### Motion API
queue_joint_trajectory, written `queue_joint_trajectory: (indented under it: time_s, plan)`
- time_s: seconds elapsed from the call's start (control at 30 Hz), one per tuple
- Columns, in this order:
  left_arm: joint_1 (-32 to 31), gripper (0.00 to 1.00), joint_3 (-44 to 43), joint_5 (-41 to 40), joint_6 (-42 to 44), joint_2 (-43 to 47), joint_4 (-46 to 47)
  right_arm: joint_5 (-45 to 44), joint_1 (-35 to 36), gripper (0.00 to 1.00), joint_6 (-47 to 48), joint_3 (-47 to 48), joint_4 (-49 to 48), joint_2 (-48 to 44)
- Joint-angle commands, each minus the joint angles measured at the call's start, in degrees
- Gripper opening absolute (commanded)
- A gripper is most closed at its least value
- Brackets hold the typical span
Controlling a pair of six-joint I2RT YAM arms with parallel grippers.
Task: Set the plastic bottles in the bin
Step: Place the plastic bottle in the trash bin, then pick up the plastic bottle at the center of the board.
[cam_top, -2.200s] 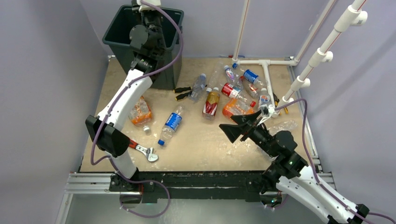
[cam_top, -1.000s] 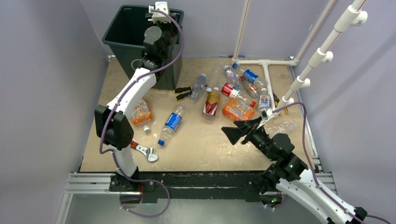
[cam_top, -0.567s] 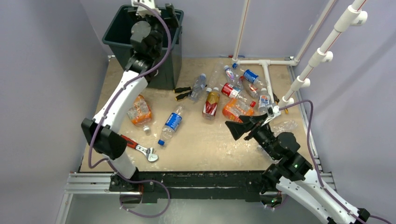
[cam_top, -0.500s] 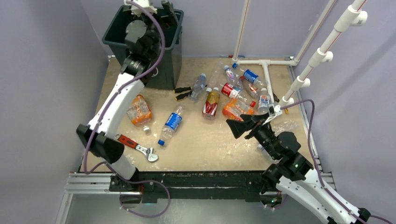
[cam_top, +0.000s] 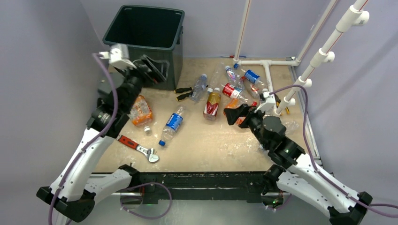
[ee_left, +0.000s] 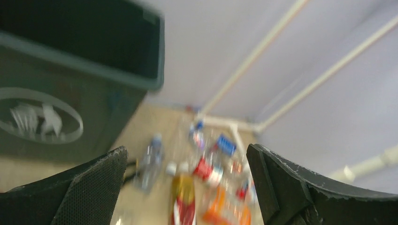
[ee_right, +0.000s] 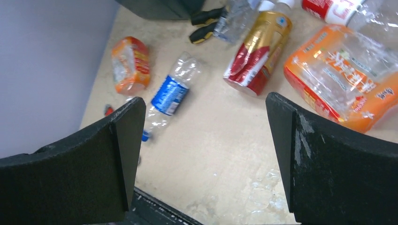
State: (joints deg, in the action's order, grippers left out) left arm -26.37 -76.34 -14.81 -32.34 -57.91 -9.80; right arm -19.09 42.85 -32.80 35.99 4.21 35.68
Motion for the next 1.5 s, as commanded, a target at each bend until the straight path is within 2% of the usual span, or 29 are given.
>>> queue_joint_trajectory:
  time_s: [0.0,0.17,0.3,0.43,0.7,0.83,1.0,1.17,1.47]
  plan:
    - [-2.6,0.99,10.2,10.23,-3.93,1.79,-13.46,-8.01,0.13,0.96,-3.14,1.48,3.91,3.88]
    - [-11.83,0.99,19.38,3.01,-5.51,4.4,-16.79,-13.7,-0.58,0.95,-3.35,-1.17,2.15,8.04]
    - [-16.17,0.99,29.48,5.26,-9.52,3.53,-8.32,-10.57,-5.15,0.96,-4.78,-2.53,0.16,13.65]
    - [-18.83,0.98,34.78,5.74,-11.88,-0.19,-0.72,-4.51,-10.05,0.96,-8.68,-7.88,-3.87,11.27]
    - [-19.23,0.96,42.38,5.65,-16.02,-2.15,7.61,-15.14,-10.48,0.97,-22.72,-11.2,5.63,2.33]
    - [-19.22,0.96,44.49,5.46,-17.32,-0.79,8.91,-11.83,-16.28,0.98,-27.84,-13.15,7.97,1.43]
    - [-19.21,0.96,46.58,5.8,-18.81,1.47,8.92,-0.64,-25.96,0.97,-32.06,-18.23,3.05,2.22]
    - [-19.16,0.96,47.03,6.37,-19.32,2.63,8.87,2.84,-26.41,0.99,-37.84,-22.66,-5.08,3.96]
    - [-19.16,0.96,48.74,6.55,-21.23,3.65,11.64,1.14,-26.44,0.96,-42.21,-24.8,-17.34,13.34]
